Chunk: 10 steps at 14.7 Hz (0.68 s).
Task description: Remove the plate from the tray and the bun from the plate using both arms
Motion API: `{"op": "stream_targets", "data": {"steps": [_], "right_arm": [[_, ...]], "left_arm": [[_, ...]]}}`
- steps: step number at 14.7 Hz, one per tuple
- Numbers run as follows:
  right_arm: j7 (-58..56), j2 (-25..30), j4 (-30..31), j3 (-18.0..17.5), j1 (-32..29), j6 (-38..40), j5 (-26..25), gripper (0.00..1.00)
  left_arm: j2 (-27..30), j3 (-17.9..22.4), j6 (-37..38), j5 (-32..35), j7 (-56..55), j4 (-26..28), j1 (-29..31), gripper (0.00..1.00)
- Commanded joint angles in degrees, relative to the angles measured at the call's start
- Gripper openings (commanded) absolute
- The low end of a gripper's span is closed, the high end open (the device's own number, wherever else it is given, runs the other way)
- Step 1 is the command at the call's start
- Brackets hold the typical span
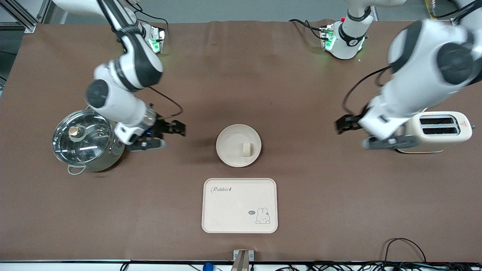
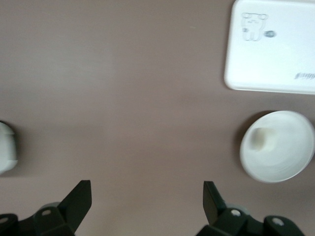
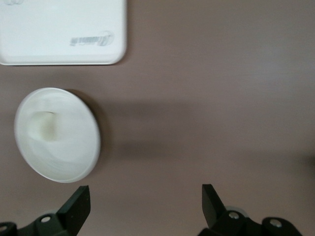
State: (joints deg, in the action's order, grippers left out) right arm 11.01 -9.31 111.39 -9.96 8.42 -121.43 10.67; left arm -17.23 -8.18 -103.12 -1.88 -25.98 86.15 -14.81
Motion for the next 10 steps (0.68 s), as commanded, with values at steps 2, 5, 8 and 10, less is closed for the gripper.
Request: {"op": "stream_targets", "data": {"steps": [2,5,8,10], "right_arm": [[-0.11,9.21,1.1,-0.76,-7.17,9.18,-5.13,1.0],[-7.2,13.61,1.02,-0.68,-13.41,12.53,-6.01,1.0],[-11.44,16.95,-0.73,-0.5,-16.94,17.78,-6.63,1.0],[-13.29,17.31,-4.67,0.55,-17.39,24.1,-7.33,1.0]], "left_arm": [[-10.17,0.36,-11.9,0.12,-12.4,-1.51,-10.21,1.0],[-15.89,0.36,-22.0,0.3,-15.42,-1.51,-15.32,1.0],[-21.77,0.8,-31.42,0.82,-15.86,-1.42,-18.76,1.0],[-25.21,0.63,-35.82,4.58,-17.51,-1.51,-19.63,1.0]]}}
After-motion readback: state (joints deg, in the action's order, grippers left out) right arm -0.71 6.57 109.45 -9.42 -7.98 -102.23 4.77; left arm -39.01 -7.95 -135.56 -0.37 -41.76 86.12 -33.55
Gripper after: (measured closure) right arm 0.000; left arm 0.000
